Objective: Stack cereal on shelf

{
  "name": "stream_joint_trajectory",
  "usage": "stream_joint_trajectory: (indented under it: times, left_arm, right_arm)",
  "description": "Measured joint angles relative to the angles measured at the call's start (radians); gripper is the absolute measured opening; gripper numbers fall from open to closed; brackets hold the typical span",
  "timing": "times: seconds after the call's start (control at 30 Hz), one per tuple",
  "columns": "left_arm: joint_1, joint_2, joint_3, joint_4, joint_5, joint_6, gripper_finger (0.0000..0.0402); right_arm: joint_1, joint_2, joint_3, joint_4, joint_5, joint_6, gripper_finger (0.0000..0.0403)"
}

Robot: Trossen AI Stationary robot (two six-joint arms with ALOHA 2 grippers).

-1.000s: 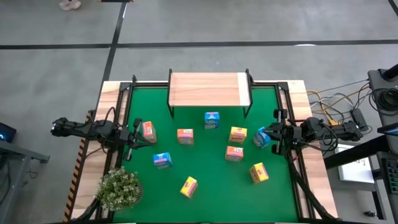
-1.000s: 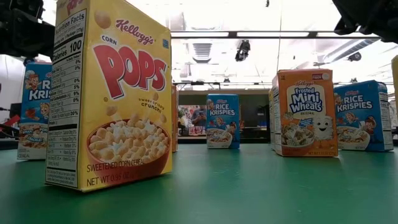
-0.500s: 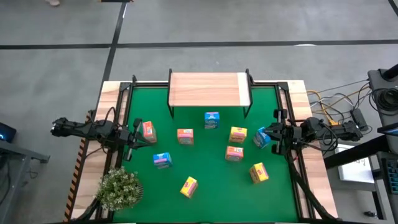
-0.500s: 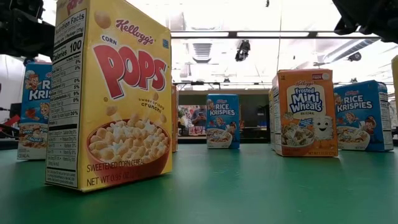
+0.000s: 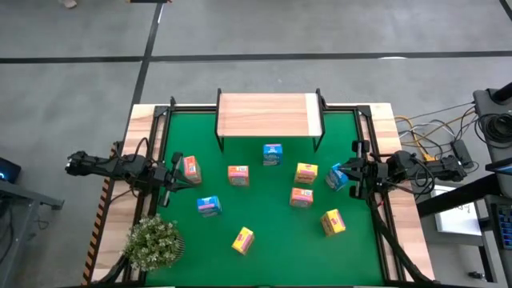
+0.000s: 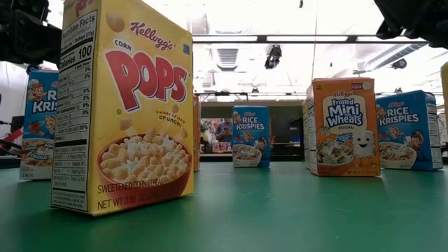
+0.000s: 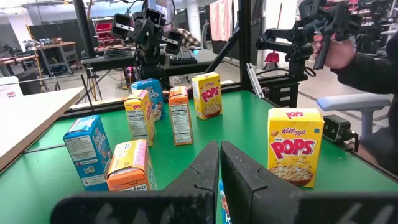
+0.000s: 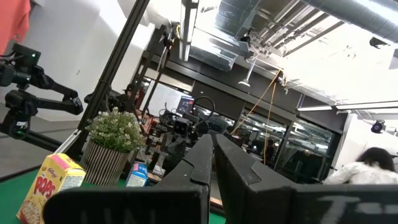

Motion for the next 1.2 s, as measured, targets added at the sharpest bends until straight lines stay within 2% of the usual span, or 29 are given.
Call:
stream_joint_trajectory:
  times: [0.3,0.53,0.63,1.03,1.2]
  left_arm:
    - [0.000,0.000,0.000,0.000,0.000,0.008,0.0000]
    - [0.000,0.000,0.000,0.007,0.000,0.008,0.0000]
    - [0.000,0.000,0.000,0.026,0.000,0.008,0.0000]
    - [0.000,0.000,0.000,0.319,0.001,-0.004,0.0000]
    - [0.000,0.000,0.000,0.368,0.002,-0.004,0.0000]
  right_arm:
    - [0.000,0.000,0.000,0.000,0.000,0.024,0.0009]
    - [0.000,0.007,0.000,-0.007,0.050,0.270,0.0009]
    - [0.000,0.025,0.000,-0.001,0.053,0.314,0.0009]
    - [0.000,0.059,0.000,0.156,0.052,0.363,0.0009]
    - [0.000,0.058,0.000,0.161,0.052,0.429,0.0009]
